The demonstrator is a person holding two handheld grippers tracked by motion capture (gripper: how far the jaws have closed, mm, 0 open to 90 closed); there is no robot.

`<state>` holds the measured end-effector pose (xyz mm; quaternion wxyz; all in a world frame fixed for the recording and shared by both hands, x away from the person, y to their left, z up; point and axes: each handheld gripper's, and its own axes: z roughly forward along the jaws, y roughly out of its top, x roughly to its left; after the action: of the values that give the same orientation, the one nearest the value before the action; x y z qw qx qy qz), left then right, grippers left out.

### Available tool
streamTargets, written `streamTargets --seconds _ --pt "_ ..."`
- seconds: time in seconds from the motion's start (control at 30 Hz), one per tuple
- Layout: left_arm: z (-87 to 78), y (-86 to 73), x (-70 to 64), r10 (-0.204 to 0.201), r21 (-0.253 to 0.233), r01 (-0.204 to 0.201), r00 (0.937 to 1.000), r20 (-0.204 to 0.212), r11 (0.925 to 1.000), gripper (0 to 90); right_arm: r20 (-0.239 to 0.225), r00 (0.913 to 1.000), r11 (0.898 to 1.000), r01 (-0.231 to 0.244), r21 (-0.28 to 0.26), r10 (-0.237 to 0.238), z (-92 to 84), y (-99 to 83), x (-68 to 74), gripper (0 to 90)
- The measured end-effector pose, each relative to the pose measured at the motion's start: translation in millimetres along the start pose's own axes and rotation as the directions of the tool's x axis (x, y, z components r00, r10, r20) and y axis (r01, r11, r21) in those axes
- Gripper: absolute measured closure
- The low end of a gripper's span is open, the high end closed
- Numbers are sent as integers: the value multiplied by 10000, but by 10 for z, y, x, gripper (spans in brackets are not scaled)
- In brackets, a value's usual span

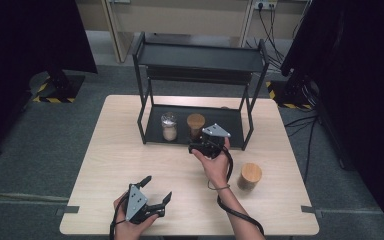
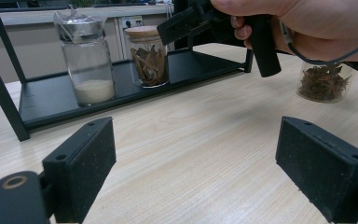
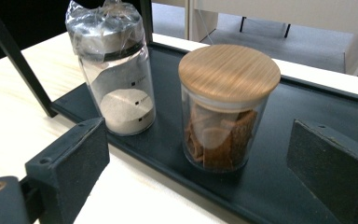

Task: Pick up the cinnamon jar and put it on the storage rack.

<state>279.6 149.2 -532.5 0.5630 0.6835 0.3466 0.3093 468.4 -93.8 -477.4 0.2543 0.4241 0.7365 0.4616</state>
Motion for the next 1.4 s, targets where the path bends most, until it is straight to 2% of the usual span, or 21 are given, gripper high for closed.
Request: streamTargets --seconds 0.63,0.97,1.4 --pt "-2 -1 -1 -2 -27 2 10000 -5 10000 116 -261 9994 9997 223 106 -220 -168 -121 51 62" --pt "-4 -2 -4 2 -40 -2 10000 -5 10000 116 -285 9994 9996 202 178 -197 -272 -198 18 62" --pt "-4 -2 -4 -19 -39 19 10000 -1 10000 116 -289 9987 9989 419 201 -413 -389 -291 9 62"
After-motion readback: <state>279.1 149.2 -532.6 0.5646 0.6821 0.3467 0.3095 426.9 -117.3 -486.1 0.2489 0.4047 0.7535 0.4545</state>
